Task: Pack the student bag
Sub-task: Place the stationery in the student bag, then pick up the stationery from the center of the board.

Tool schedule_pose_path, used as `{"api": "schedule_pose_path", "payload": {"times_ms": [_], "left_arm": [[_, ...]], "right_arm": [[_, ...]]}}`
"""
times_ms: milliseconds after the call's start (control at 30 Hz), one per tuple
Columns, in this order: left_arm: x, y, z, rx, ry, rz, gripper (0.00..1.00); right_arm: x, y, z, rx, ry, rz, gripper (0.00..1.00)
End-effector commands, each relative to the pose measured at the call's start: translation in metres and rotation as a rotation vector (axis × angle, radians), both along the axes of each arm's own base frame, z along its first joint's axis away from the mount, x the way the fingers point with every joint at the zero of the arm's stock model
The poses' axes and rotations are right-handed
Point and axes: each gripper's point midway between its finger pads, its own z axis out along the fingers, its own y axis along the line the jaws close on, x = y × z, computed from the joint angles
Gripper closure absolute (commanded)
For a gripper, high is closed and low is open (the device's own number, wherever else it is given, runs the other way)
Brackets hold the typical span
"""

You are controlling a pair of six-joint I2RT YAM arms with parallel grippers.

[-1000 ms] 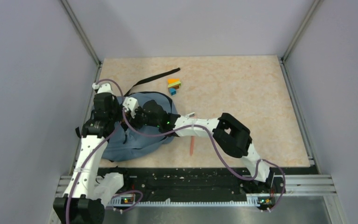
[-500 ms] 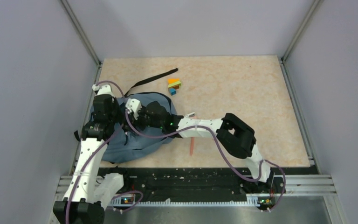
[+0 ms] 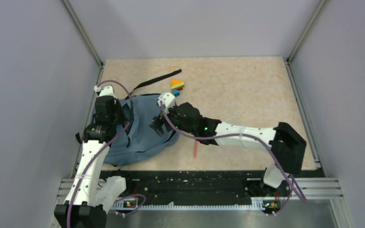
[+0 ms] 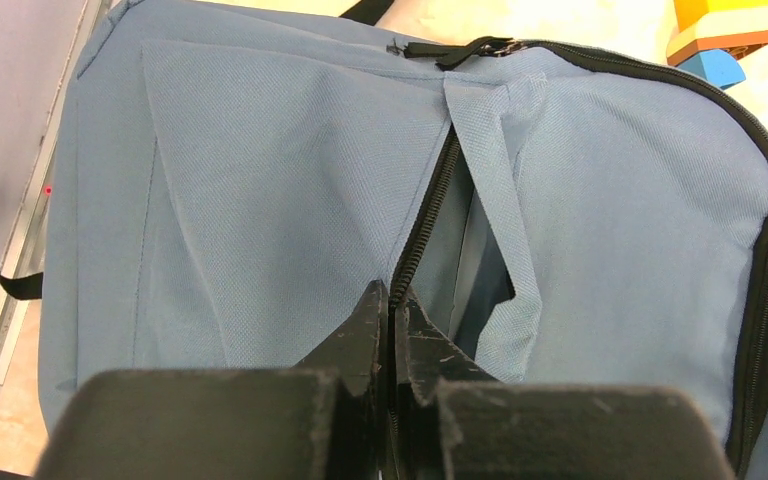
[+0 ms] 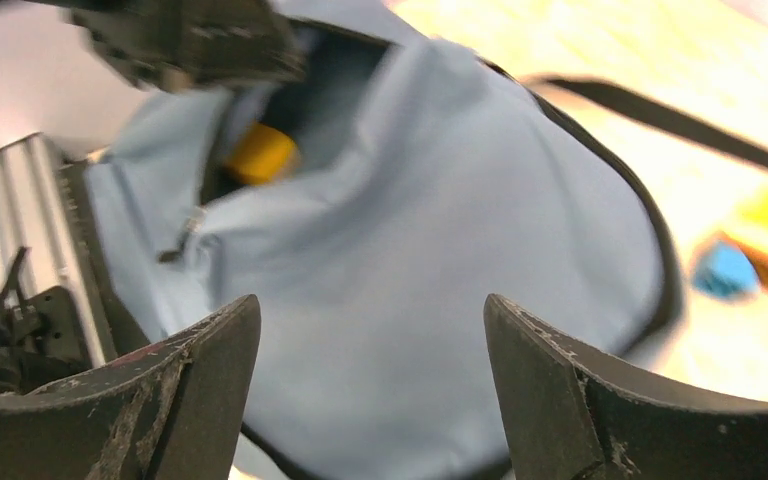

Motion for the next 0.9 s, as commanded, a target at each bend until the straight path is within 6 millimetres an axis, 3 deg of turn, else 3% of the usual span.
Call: {"api": "schedule_pose_path", "payload": {"times_ms": [0, 167, 267, 433, 667, 867], "left_arm": [[0.012, -0.004, 0.030, -0.011, -0.114, -0.015, 1.00], [0.012, -0.006, 0.029, -0.020, -0.108, -0.027, 1.00], [0.013, -0.008, 0.027, -0.023, -0.102, -0.032, 1.00], [0.012, -0.008, 0.027, -0.025, -0.103, -0.032, 1.00], [0.013, -0.009, 0.027, -0.031, -0.100, -0.040, 1.00], [0.013, -0.010, 0.027, -0.033, -0.101, -0.043, 1.00]], "right_arm": [[0.030, -0.090, -0.030, -0.052, 0.192, -0.363, 0.21], [0.032, -0.174, -0.092, -0.176, 0.366, -0.574, 0.28], [0.031, -0.198, -0.110, -0.222, 0.416, -0.674, 0.32], [0.025, -0.200, -0.132, -0.235, 0.492, -0.716, 0.39], [0.005, -0.175, -0.164, -0.338, 0.553, -0.656, 0.43], [-0.002, -0.170, -0.182, -0.411, 0.556, -0.663, 0.50]]}}
